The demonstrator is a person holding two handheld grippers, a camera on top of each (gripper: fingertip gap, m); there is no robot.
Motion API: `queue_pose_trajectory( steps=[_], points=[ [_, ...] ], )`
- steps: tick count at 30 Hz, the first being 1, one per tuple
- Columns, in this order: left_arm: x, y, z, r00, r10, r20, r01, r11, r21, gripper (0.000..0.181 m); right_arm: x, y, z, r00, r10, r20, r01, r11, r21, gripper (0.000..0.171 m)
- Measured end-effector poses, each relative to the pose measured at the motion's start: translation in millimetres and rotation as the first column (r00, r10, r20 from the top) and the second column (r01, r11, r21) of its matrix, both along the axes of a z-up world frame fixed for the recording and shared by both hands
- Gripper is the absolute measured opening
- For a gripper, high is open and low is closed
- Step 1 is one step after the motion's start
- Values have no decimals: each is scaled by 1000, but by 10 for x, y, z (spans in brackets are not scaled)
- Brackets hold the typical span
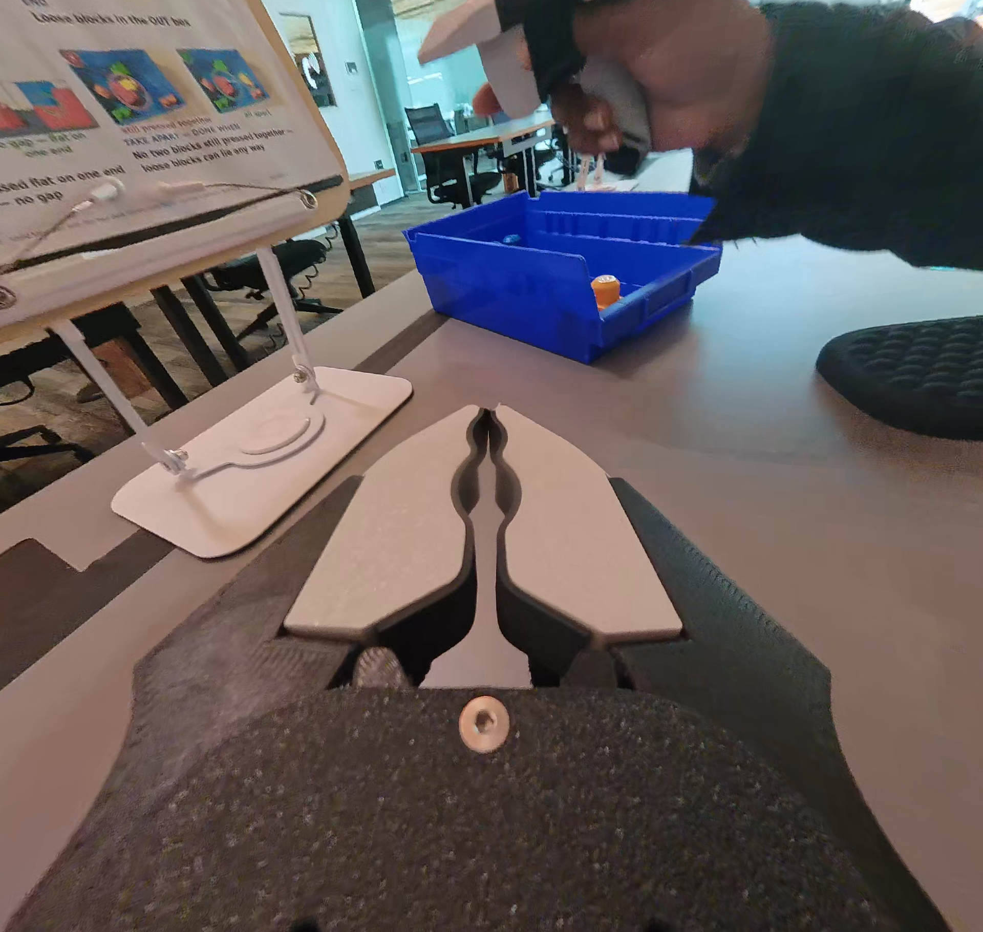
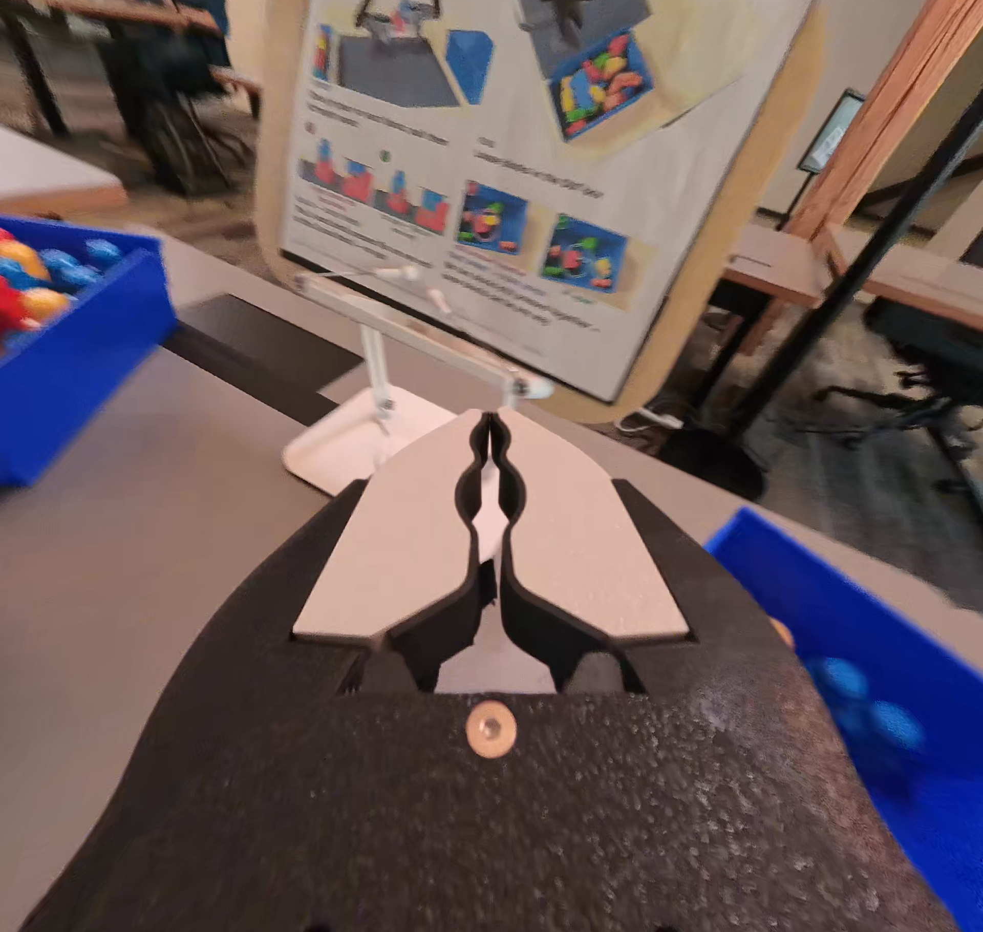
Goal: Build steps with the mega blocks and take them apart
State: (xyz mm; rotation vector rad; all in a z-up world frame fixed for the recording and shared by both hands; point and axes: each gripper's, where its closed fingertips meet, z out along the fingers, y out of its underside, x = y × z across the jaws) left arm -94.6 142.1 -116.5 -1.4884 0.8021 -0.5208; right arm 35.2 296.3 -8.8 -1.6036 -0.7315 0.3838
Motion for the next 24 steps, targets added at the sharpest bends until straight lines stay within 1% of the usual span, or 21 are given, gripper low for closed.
queue_pose_trajectory(
  steps=[3, 5, 7, 10, 13, 15, 17, 21, 22, 24],
  points=[
    [-40, -3, 102, 999, 23, 27, -24, 999, 33, 0, -275, -292, -223, 994, 22, -108, -29, 998, -59, 0],
    [-76, 1, 164, 998, 39, 52, -42, 998, 46, 0, -414, -441, -410, 988, 26, -151, -40, 995, -88, 0],
    [-136, 4, 253, 995, 65, 79, -71, 995, 69, 0, -499, -516, -582, 986, 26, -166, -38, 997, -73, 0],
    [-290, -31, 530, 983, 111, 148, -131, 983, 129, 0, -583, -600, -773, 971, 68, -229, -79, 996, -38, 0],
    [-596, -15, 799, 955, 215, 205, -253, 951, 180, 0, -626, -618, -903, 978, 107, -182, -111, 994, -13, 0],
    [-861, 12, 943, 924, 300, 238, -350, 914, 205, 0, -652, -656, -871, 965, 141, -220, -147, 989, -11, 0],
    [-1178, 59, 1048, 877, 398, 270, -458, 862, 216, 0, -667, -686, -847, 958, 161, -237, -167, 986, -5, 0],
    [-1862, 185, 1216, 738, 555, 384, -647, 744, 169, 3, -683, -704, -844, 955, 184, -232, -186, 982, 11, 0],
    [-2023, 237, 1209, 703, 603, 377, -690, 707, 157, 5, -686, -703, -854, 955, 188, -229, -191, 982, 10, 0],
    [-2333, 404, 1066, 633, 718, 289, -766, 634, 103, 10, -684, -694, -881, 958, 190, -217, -192, 981, 11, 0]
  ],
)
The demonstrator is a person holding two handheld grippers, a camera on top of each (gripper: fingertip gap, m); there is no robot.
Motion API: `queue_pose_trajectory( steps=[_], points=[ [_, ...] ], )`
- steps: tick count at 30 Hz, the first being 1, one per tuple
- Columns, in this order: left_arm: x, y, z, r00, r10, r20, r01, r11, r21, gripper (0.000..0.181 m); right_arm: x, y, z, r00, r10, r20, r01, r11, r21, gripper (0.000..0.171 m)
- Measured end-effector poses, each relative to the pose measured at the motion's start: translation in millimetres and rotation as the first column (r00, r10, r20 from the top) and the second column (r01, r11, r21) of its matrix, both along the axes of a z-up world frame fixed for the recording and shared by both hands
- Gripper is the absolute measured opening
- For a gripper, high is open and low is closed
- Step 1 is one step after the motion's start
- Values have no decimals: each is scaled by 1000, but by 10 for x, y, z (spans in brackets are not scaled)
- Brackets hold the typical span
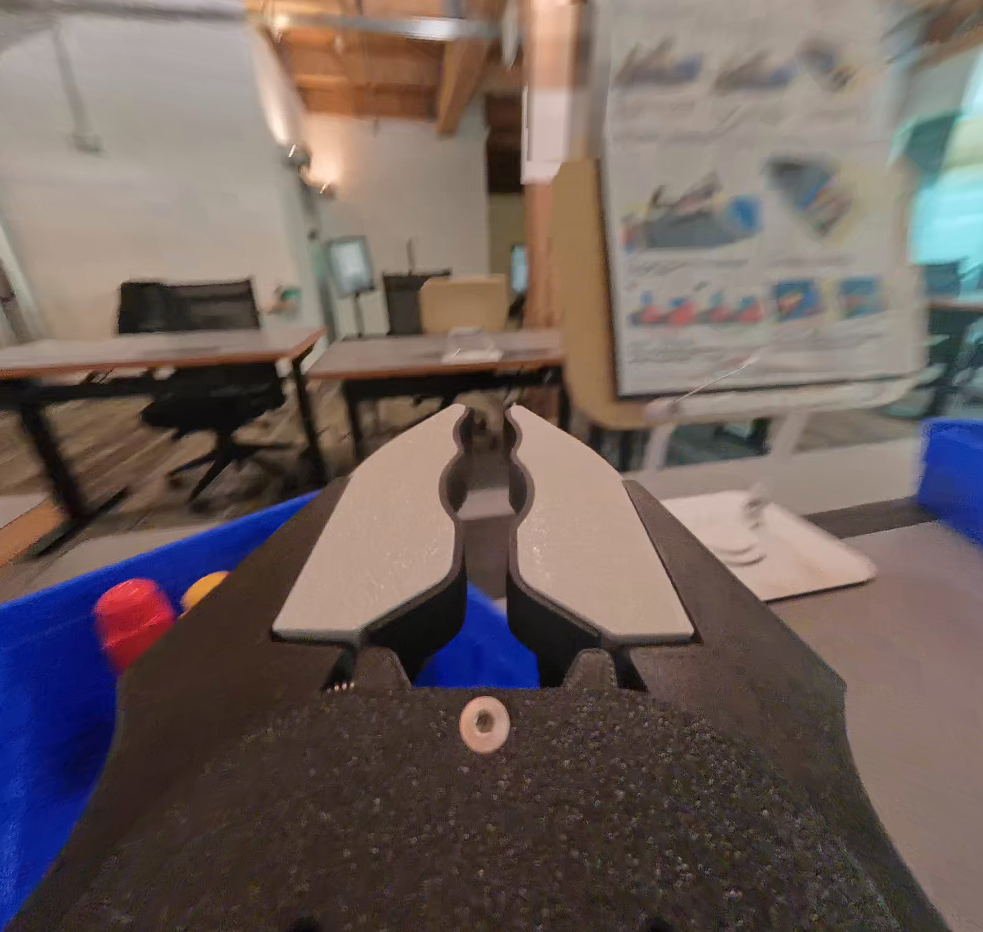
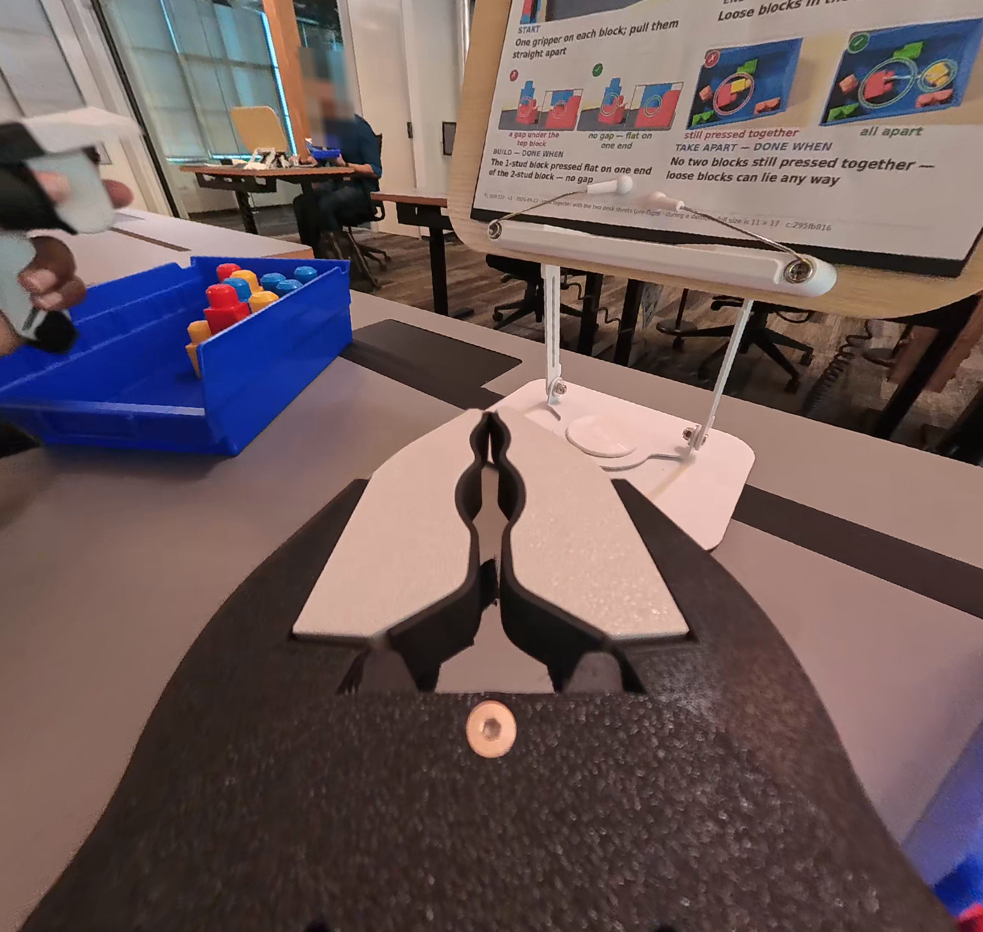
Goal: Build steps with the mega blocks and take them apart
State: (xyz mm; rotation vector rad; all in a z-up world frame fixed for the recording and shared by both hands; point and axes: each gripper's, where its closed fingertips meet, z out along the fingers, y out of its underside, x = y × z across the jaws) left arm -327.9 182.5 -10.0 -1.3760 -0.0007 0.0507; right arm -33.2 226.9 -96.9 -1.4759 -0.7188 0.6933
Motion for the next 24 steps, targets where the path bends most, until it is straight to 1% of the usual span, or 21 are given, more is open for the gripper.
queue_pose_trajectory(
  steps=[1, 3, 5, 7, 8, 11, 16, 20, 23, 24],
  points=[
    [-131, 91, -105, 999, 36, -9, -36, 997, -66, 17, -2, 3, -21, 1000, 1, 10, -1, 1000, 3, 0],
    [-316, 255, -374, 998, 57, -19, -60, 979, -197, 30, -10, 3, -65, 1000, 4, 31, -4, 1000, 6, 0],
    [-414, 365, -729, 997, 50, -52, -65, 937, -344, 44, -21, -8, -89, 999, 11, 41, -11, 1000, 7, 0],
    [-462, 403, -1014, 992, 35, -125, -87, 891, -446, 50, -38, -19, -98, 999, 22, 43, -22, 1000, 6, 0],
    [-468, 414, -1105, 988, 23, -152, -94, 872, -481, 51, -52, -25, -109, 998, 31, 46, -31, 1000, 4, 0],
    [-501, 451, -1261, 982, 12, -187, -114, 833, -542, 50, -92, -53, -156, 996, 61, 69, -61, 998, 1, 0],
    [-620, 500, -1531, 983, 11, -182, -122, 779, -616, 55, -151, -109, -204, 988, 108, 107, -111, 994, 17, 0],
    [-645, 546, -1601, 986, -12, -166, -96, 773, -627, 53, -213, -150, -292, 980, 147, 136, -150, 989, 11, 0],
    [-651, 550, -1690, 989, -42, -144, -63, 754, -654, 51, -266, -206, -339, 970, 188, 154, -192, 981, 8, 0],
    [-652, 553, -1694, 989, -47, -143, -58, 759, -648, 51, -282, -225, -352, 966, 203, 161, -206, 978, 8, 0]
  ],
)
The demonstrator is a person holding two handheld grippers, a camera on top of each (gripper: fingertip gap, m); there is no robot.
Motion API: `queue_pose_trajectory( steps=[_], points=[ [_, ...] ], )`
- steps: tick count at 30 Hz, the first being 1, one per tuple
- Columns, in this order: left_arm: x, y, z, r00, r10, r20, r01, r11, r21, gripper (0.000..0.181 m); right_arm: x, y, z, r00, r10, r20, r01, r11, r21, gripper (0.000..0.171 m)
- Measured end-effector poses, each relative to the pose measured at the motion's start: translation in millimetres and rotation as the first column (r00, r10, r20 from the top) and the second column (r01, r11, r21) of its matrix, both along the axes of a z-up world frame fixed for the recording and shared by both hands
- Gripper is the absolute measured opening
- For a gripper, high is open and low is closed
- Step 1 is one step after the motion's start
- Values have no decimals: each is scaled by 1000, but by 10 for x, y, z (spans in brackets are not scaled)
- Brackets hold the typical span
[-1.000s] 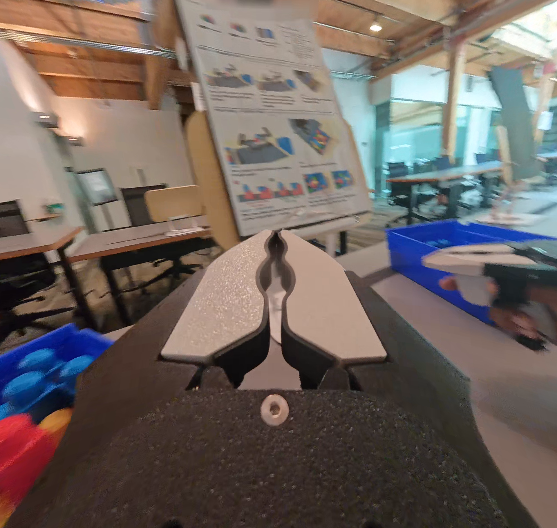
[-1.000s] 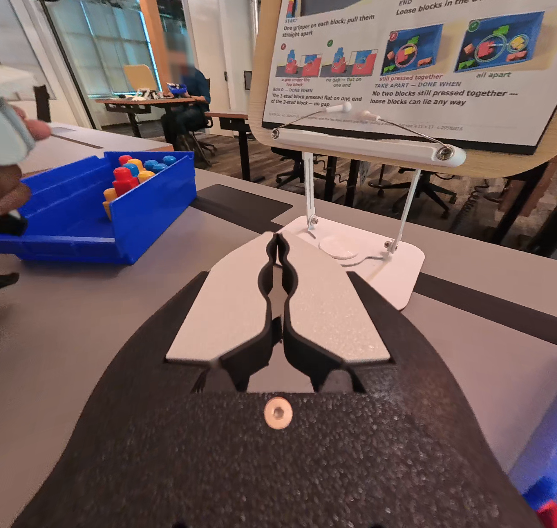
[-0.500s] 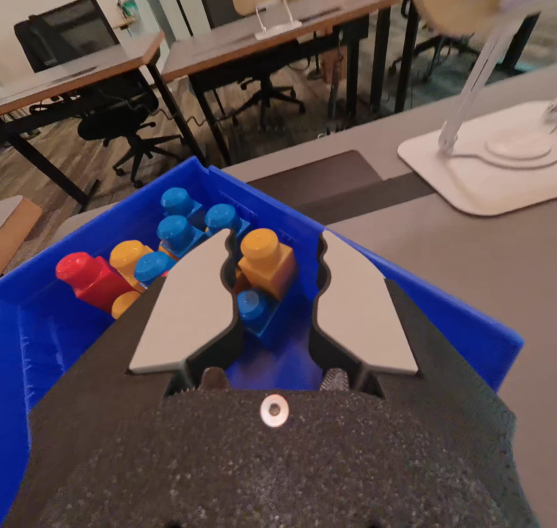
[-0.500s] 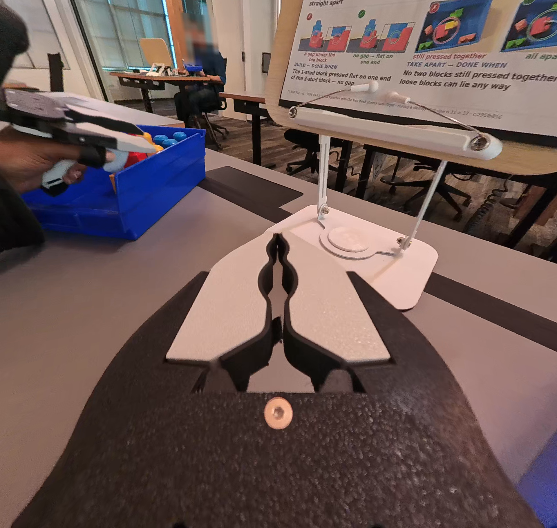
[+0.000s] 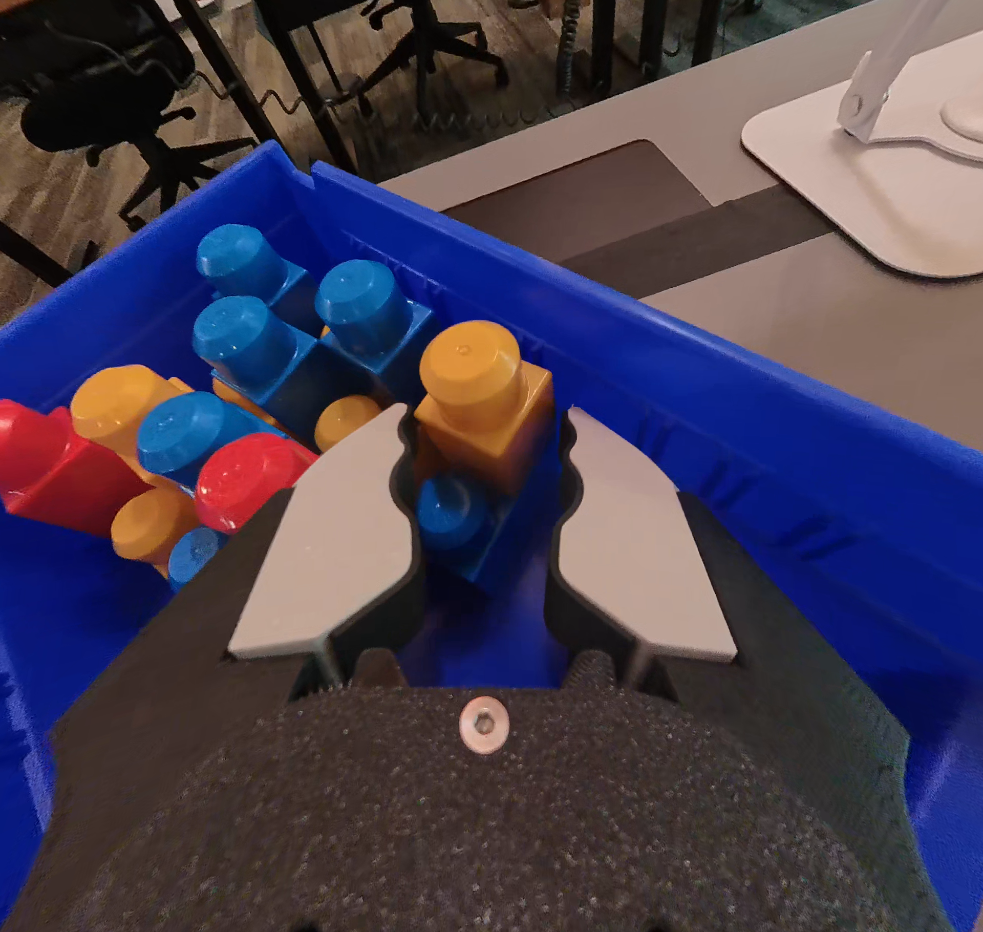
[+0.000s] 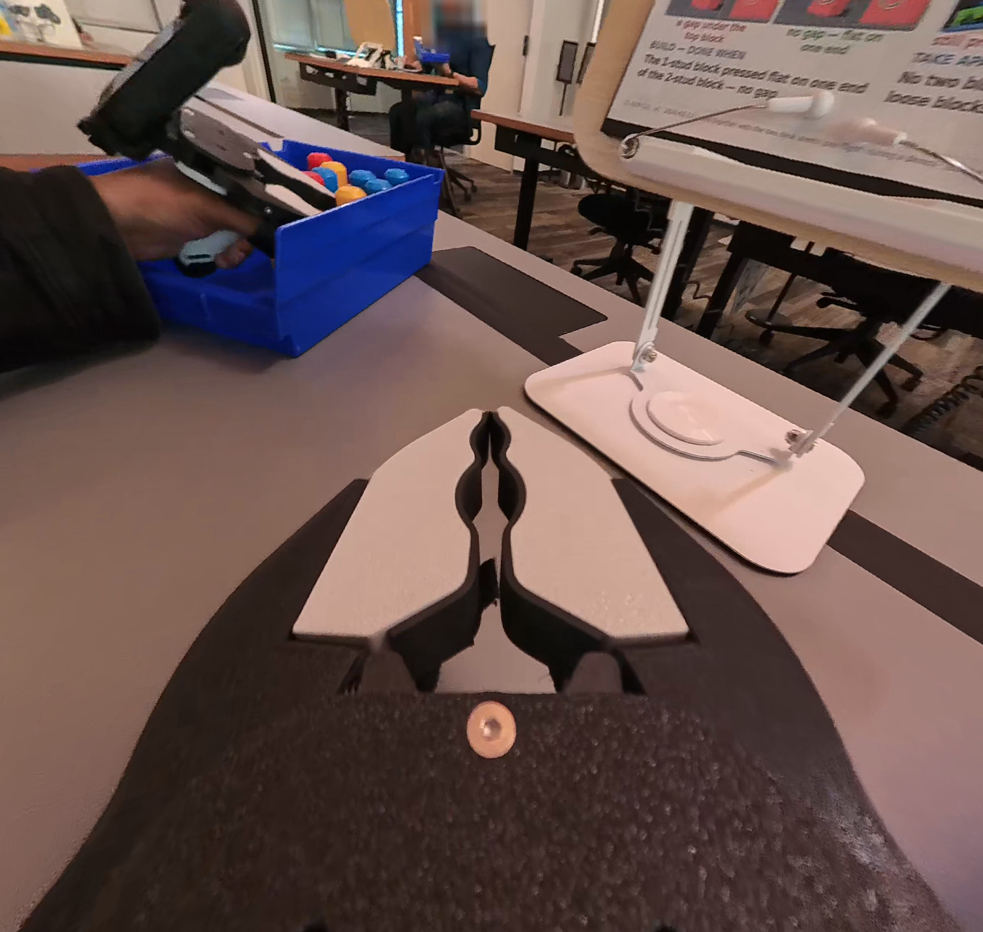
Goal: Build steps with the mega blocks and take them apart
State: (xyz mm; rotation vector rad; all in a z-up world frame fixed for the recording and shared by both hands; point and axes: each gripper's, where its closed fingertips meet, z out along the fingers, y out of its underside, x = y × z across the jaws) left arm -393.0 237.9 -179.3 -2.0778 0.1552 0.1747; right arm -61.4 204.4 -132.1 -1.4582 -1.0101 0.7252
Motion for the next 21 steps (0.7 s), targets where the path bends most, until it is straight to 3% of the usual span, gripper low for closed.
queue_pose_trajectory(
  steps=[8, 17, 21],
  points=[
    [11, -58, 61, 997, -8, -75, 8, 1000, 10, 43, -32, -53, -27, 999, 40, 10, -40, 999, -1, 0],
    [32, -228, 713, 993, 58, -103, -34, 975, 220, 37, -56, -104, 50, 998, 49, -39, -50, 998, -23, 0],
    [350, -295, 1109, 990, -35, -136, 76, 948, 309, 37, -65, -142, 131, 996, 64, -68, -65, 998, -15, 0]
  ],
)
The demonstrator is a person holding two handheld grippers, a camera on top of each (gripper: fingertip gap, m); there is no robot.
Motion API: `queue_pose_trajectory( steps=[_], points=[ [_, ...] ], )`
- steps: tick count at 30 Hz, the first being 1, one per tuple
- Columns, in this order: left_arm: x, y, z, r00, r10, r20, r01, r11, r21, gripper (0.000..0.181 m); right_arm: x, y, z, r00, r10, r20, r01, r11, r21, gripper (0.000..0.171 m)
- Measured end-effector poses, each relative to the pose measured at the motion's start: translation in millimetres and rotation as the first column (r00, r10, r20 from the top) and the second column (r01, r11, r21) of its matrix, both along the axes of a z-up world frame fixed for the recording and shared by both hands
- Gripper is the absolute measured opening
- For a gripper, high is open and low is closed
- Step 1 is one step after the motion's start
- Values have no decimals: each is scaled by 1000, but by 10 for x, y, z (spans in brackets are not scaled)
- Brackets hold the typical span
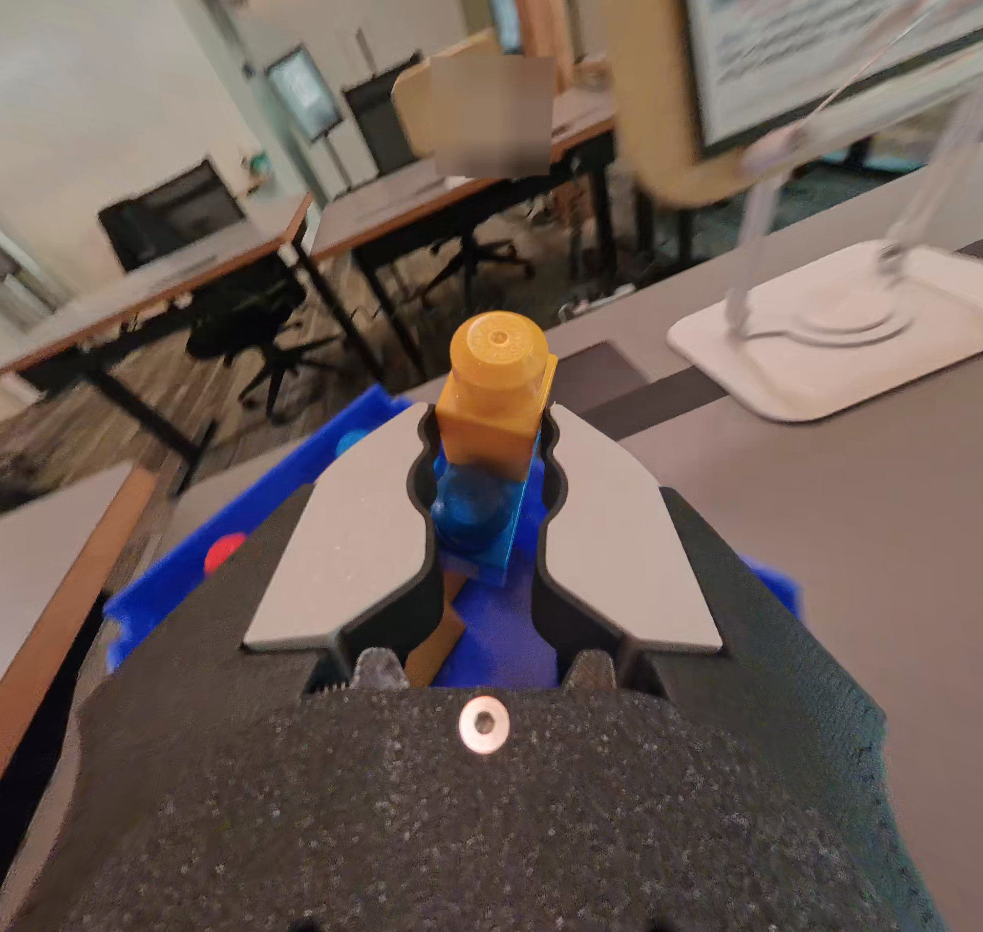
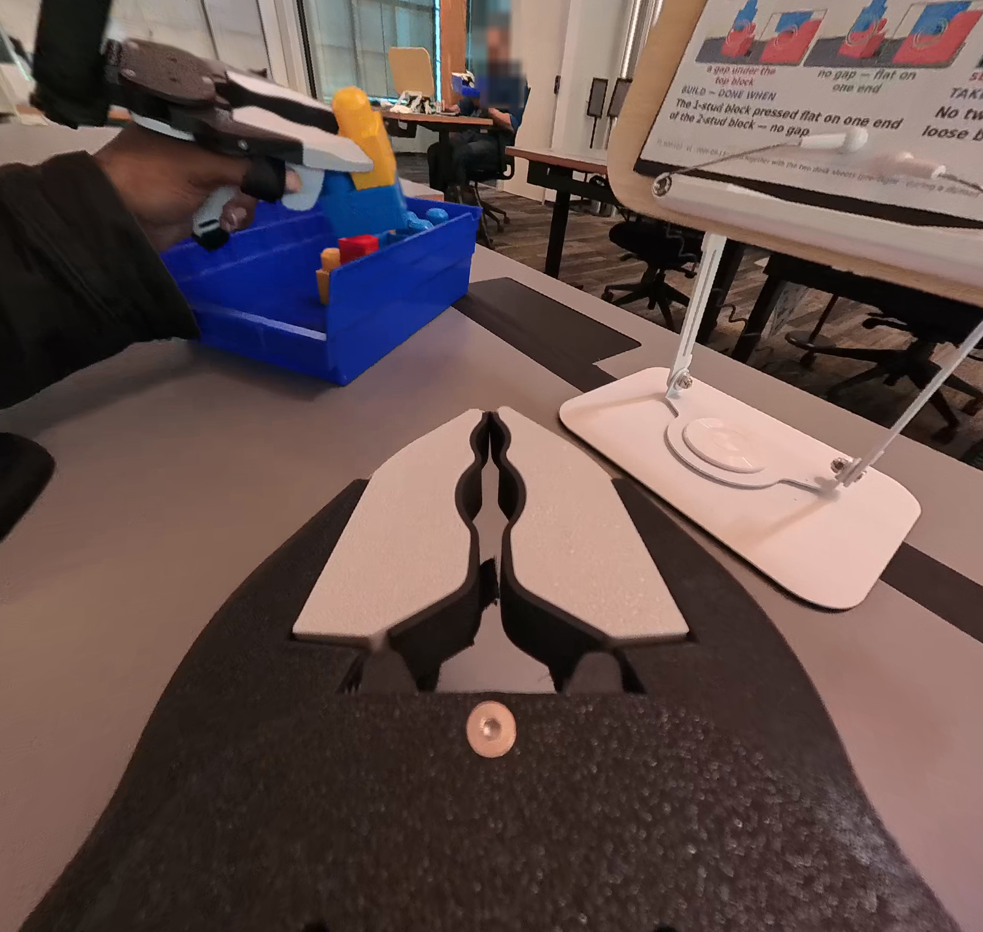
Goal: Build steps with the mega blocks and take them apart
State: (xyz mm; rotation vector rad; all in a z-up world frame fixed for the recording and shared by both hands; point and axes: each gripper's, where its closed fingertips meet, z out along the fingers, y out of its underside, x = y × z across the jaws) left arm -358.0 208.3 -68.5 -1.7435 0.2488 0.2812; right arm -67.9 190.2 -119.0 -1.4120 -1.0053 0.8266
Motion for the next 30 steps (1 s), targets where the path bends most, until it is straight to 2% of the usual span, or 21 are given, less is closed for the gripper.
queue_pose_trajectory(
  steps=[2, 5, 8, 11, 12, 15, 17, 19, 22, 26, 30],
  points=[
    [369, -40, 218, 992, -130, 3, 129, 991, 37, 37, -6, -59, 85, 999, 39, -31, -39, 999, 12, 0],
    [1170, -140, 376, 913, -405, 45, 403, 914, 39, 36, -4, -212, 264, 985, 143, -91, -140, 989, 40, 4],
    [2056, -337, 325, 733, -669, 128, 672, 740, 22, 37, 23, -313, 358, 970, 227, -90, -223, 973, 49, 24],
    [2698, -565, 110, 544, -812, 211, 833, 552, -20, 37, 49, -361, 273, 958, 287, -4, -287, 957, 31, 49],
    [2824, -616, 23, 504, -831, 233, 859, 511, -38, 37, 57, -395, 226, 949, 314, 27, -315, 949, 28, 54],
    [3032, -716, -167, 424, -851, 311, 901, 432, -46, 36, 54, -471, 25, 923, 358, 142, -365, 931, 23, 50],
    [3066, -723, -259, 415, -846, 336, 904, 426, -45, 37, 34, -533, -94, 904, 386, 185, -396, 918, 17, 38],
    [3056, -724, -318, 405, -845, 350, 905, 424, -26, 37, 26, -541, -155, 899, 399, 182, -404, 915, -7, 37],
    [3048, -739, -313, 357, -856, 373, 905, 416, 87, 37, 23, -585, -149, 894, 435, 108, -431, 901, -59, 37],
    [3005, -742, -236, 280, -852, 443, 874, 417, 249, 66, 38, -672, -84, 869, 491, -55, -494, 857, -146, 37],
    [3070, -788, -349, 211, -842, 497, 893, 373, 252, 73, 53, -717, 42, 838, 514, -184, -543, 820, -181, 37]
  ],
)
